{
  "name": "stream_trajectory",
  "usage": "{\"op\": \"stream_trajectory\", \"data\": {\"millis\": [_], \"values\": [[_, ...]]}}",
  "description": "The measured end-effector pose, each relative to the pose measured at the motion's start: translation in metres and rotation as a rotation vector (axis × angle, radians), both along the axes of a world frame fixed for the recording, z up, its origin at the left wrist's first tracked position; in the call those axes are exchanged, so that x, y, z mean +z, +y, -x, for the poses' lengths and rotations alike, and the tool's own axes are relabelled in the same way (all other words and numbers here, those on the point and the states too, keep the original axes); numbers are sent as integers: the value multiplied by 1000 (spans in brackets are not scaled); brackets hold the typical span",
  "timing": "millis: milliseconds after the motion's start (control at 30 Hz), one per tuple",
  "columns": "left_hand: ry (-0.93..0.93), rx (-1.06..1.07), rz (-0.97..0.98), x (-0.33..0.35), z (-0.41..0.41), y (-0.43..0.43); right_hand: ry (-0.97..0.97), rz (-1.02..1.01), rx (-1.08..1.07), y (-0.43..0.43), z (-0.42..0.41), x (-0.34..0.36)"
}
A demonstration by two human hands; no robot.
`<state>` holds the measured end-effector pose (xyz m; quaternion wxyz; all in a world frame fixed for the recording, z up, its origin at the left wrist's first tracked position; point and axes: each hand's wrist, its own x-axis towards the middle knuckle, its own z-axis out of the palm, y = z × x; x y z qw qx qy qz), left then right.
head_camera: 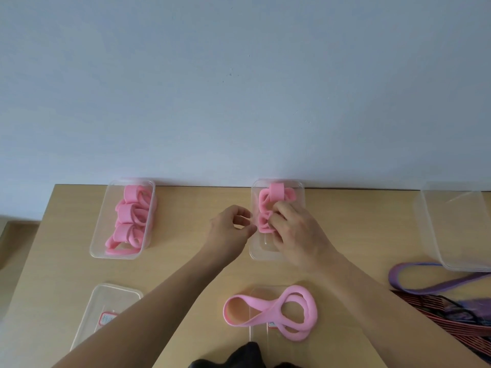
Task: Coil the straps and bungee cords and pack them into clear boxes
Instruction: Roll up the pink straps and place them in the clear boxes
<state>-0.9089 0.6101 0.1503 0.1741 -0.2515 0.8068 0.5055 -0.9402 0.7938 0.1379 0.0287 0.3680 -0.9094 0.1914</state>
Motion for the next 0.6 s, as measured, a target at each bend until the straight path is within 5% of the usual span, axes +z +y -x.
{"op": "stream_trajectory", "data": {"millis": [600], "values": [[6, -5, 17, -3, -3, -2, -28, 109, -208, 2, 7, 5]]}}
